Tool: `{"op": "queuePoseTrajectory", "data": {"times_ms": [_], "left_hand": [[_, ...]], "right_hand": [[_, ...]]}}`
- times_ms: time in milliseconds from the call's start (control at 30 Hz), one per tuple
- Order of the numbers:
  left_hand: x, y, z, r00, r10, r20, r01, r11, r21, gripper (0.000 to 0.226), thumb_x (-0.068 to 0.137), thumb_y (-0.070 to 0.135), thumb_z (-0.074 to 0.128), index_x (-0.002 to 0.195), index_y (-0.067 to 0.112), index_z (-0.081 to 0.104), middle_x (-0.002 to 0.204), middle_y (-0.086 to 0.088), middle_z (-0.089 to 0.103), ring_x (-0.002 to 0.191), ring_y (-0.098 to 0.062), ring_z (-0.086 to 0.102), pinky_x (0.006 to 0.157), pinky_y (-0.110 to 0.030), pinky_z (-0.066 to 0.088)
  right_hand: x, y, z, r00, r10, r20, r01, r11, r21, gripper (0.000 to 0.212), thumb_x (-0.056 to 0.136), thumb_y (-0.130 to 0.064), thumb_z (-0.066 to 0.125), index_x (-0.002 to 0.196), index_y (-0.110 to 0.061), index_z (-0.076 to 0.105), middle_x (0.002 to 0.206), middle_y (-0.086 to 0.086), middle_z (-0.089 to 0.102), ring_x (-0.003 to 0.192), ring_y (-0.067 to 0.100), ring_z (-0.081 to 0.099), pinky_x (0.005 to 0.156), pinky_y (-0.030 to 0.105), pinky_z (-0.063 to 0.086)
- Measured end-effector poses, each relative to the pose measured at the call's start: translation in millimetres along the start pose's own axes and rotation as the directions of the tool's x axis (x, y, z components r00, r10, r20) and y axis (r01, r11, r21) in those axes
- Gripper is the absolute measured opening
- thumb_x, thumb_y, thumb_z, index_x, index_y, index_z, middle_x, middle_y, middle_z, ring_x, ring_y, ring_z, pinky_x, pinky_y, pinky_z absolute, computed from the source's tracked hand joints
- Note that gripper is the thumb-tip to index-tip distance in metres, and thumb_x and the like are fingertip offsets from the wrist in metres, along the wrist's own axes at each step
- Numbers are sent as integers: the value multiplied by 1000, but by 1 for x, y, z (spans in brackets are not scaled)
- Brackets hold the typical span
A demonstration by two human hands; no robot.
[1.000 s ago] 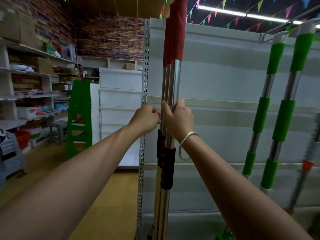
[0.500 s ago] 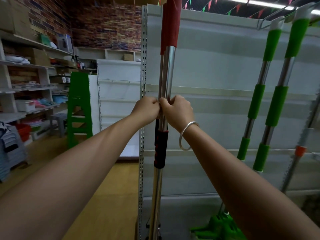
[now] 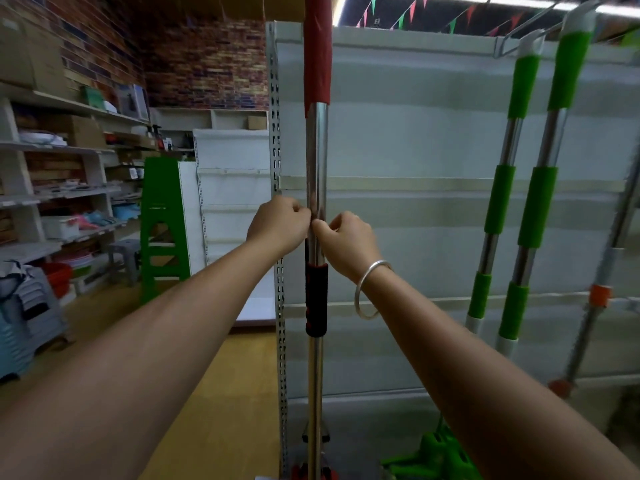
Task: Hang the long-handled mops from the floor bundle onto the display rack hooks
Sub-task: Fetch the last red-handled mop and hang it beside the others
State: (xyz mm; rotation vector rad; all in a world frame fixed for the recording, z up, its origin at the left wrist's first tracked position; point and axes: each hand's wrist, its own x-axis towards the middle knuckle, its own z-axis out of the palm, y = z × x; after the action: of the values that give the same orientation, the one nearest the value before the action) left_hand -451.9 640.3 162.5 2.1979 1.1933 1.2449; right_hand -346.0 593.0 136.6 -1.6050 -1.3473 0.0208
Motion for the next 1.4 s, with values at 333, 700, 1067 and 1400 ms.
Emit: {"op": "queuePoseTrajectory", "data": {"times_ms": [333, 700, 1067, 1400], "left_hand": [[-12, 36, 14, 970, -98, -225, 134, 979, 152, 27, 87, 37, 45, 65, 22, 50, 70, -2, 58, 71, -26, 57, 67, -34, 44], [-36, 99, 17, 875, -211, -436, 367, 876, 313, 36, 90, 41, 44, 112, 15, 56, 106, -8, 64, 92, -27, 60, 74, -33, 47], [25, 125, 10, 817, -42, -575, 260, 917, 302, 78, 86, 36, 60, 146, 20, 13, 125, -12, 60, 101, -26, 61, 69, -33, 43], [36, 128, 12, 787, 41, -616, 261, 882, 393, 71, 87, 18, 57, 146, 26, 20, 88, -8, 66, 70, -22, 62, 59, -34, 50]], "right_hand": [[-7, 21, -39, 985, -105, 136, 100, 994, 41, 26, 82, -37, 46, 85, -12, 52, 76, 3, 59, 70, 22, 57, 57, 33, 44], [5, 26, -68, 939, -227, 259, 141, 939, 313, 17, 82, -26, 46, 94, -14, 52, 90, 8, 62, 83, 27, 59, 73, 38, 49], [41, -1, -53, 891, -334, 306, 144, 849, 508, 36, 88, -21, 47, 122, -11, 44, 100, 8, 60, 91, 26, 61, 82, 44, 52], [67, -5, -43, 838, -439, 323, 246, 833, 495, 20, 89, -23, 51, 107, -15, 48, 104, 8, 64, 92, 23, 61, 81, 39, 52]]}}
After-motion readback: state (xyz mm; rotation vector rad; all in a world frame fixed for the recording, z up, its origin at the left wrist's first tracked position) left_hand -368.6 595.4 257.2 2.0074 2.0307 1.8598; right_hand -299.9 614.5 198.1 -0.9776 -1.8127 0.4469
